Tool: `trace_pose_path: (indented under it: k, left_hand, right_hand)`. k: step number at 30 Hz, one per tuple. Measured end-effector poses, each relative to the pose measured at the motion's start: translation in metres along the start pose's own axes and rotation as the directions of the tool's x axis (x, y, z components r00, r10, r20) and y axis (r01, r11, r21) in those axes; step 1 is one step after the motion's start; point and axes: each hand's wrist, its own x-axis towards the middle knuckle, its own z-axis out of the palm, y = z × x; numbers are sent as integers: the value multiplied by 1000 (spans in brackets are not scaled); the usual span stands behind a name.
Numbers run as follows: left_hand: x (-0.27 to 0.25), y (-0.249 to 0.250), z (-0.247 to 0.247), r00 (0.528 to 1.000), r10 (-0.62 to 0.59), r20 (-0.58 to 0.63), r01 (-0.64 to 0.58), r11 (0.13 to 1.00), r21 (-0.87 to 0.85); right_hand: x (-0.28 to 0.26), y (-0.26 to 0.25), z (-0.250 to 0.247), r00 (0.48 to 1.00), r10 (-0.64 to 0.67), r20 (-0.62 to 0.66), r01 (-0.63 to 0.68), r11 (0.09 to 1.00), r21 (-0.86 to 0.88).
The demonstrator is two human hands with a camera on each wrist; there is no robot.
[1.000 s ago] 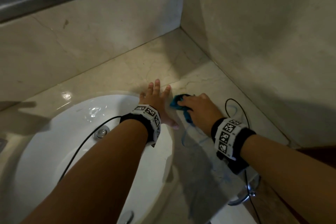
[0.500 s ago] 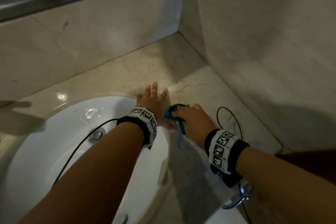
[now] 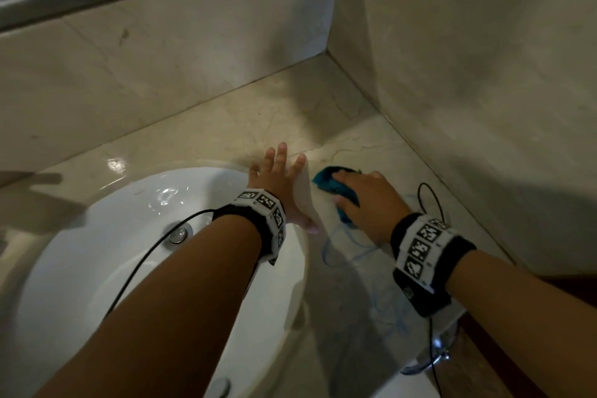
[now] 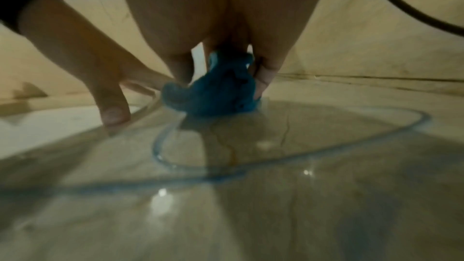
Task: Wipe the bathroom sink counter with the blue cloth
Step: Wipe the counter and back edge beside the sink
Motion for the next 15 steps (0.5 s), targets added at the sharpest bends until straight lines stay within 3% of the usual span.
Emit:
trace_pose_path:
  k: [4, 7, 11, 13, 15]
  left_hand:
    - [0, 0, -1, 1000, -3, 12, 3, 1000, 1]
    - [1, -1, 1, 1000, 7, 2, -7, 1000, -1]
    - [1, -1, 2, 1000, 10, 4, -10, 1000, -19]
    - [1, -1, 2, 1000, 10, 3, -10, 1000, -21]
    - [1, 0, 1, 1000, 13, 7, -12, 1000, -22]
  right_hand:
    - [-5, 8, -5, 982, -72, 175, 83, 995, -54]
    - [8, 20, -3, 992, -122, 38, 120, 992, 44]
    - [43, 31, -6, 990, 27, -140, -9, 992, 126]
    - [47, 19, -3, 985, 48, -164, -36, 996, 77]
    - [35, 1, 7, 993, -44, -108, 46, 999, 16]
